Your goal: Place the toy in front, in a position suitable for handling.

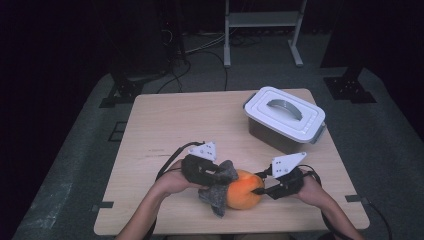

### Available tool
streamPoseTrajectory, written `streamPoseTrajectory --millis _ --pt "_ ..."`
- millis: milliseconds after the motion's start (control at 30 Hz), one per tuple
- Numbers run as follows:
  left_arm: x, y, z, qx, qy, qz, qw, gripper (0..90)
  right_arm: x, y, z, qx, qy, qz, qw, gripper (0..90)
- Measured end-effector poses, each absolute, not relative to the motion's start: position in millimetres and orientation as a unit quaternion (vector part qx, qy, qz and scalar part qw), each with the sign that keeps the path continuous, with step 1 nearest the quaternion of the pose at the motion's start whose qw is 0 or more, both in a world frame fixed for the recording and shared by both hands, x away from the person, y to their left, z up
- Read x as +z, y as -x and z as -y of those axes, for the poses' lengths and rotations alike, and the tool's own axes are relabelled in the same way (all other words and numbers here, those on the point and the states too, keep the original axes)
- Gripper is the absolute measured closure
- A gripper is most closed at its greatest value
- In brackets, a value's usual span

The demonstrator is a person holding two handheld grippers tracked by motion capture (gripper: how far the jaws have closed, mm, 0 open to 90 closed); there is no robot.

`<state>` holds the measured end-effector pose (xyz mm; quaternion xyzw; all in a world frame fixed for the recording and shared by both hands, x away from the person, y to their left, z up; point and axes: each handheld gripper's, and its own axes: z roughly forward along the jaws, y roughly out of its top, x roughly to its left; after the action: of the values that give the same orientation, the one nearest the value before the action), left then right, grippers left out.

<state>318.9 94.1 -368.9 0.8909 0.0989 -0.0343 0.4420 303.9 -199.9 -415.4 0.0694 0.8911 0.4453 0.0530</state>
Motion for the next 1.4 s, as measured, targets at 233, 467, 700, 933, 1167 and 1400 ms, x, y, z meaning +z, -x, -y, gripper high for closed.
streamPoseTrajectory --millis 233,467,700,933,1167,1400 --pt "-373.6 -318.9 -105.6 -0.037 -0.886 -0.11 0.45 71.7 -415.5 -307.6 202.0 0.452 -0.085 -0.887 0.047 52.9" --pt "-360.4 -317.4 -76.5 -0.028 -0.89 -0.079 0.447 71.6 -411.0 -301.3 180.9 0.445 -0.076 -0.89 0.061 53.0" --pt "-347.8 -314.8 -38.9 -0.025 -0.901 -0.041 0.431 71.6 -411.0 -294.7 172.3 0.442 -0.072 -0.892 0.069 53.0" --pt "-355.0 -318.2 -45.1 -0.026 -0.902 -0.052 0.428 71.6 -416.4 -300.1 187.5 0.452 -0.085 -0.886 0.054 53.3" --pt "-359.4 -324.6 -79.7 -0.021 -0.893 -0.09 0.44 71.6 -420.8 -312.0 206.8 0.464 -0.116 -0.877 0.038 53.4" --pt "-368.0 -324.9 -78.0 -0.025 -0.888 -0.1 0.449 71.6 -418.0 -313.4 205.9 0.458 -0.133 -0.879 0.029 37.1"
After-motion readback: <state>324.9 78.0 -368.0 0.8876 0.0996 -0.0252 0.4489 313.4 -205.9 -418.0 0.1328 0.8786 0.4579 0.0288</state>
